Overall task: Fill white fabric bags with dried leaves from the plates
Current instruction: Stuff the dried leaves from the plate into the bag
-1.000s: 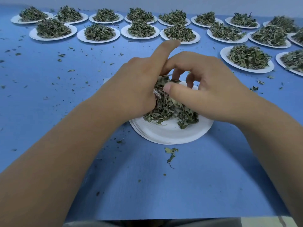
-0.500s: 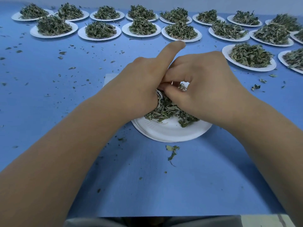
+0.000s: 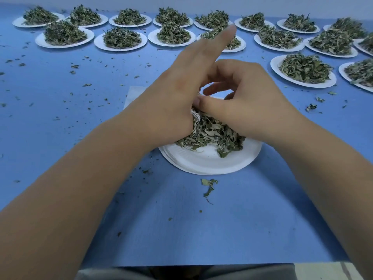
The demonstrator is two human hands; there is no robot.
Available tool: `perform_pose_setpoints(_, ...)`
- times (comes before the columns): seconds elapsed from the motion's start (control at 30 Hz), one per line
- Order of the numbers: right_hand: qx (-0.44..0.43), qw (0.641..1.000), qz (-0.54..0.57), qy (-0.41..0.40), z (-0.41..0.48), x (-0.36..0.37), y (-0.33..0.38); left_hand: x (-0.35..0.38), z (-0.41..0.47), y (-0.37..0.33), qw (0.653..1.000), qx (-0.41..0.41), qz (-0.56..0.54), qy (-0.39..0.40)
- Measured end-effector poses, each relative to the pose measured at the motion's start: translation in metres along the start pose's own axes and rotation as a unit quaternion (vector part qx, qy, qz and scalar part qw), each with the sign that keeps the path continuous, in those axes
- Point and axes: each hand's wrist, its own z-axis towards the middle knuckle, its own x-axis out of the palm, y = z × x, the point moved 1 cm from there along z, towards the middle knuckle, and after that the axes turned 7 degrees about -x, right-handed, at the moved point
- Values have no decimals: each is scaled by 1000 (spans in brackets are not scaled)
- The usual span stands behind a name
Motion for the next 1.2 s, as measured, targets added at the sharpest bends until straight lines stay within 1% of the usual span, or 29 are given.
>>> perform_pose_setpoints(0.13, 8, 997, 68, -29, -1, -5, 1, -2, 0, -2, 1000, 4, 8, 16)
perform_pose_setpoints(0.3, 34, 983, 181, 10, -2, -2, -1, -5, 1, -7, 997, 66, -11, -31)
perform_pose_setpoints(0.37, 44, 977, 210, 16, -1, -2, -1, -5, 2, -10, 997, 73, -12, -38)
perform_pose_setpoints(0.43, 37, 977, 208, 16, -1, -3, -1, -6, 2, -15, 997, 72, -14, -32)
perform_pose_setpoints(0.5, 27, 980, 196, -2, -1, -4, -2, -6, -1, -17, 998, 64, -19, -11)
perform_pose_setpoints(0.63, 19, 982, 182, -40, -1, -9, -4, -14, -5, -16, 998, -3, -51, 29)
perform_pose_setpoints(0.73, 22, 983, 175, -60, -1, -12, -5, -25, -6, -10, 995, -52, -83, 11)
perform_pose_setpoints(0.8, 27, 983, 170, -68, 0, -12, -6, -31, -9, -12, 993, -69, -95, -22)
perform_pose_setpoints(0.87, 29, 984, 160, -73, 1, -12, -6, -33, -5, -18, 983, -126, -131, -30)
perform_pose_setpoints(0.9, 29, 984, 158, -76, 1, -12, -7, -32, -10, -17, 984, -115, -126, -50)
perform_pose_setpoints(0.97, 29, 984, 155, -82, 0, -12, -8, -27, -13, -16, 988, -105, -74, -86)
perform_pose_setpoints(1.1, 31, 984, 148, -98, 0, -9, -7, -17, -13, -9, 988, -99, -48, -107)
perform_pose_setpoints(1.2, 29, 984, 140, -105, -1, -8, -7, -17, -11, -6, 990, -97, -28, -100)
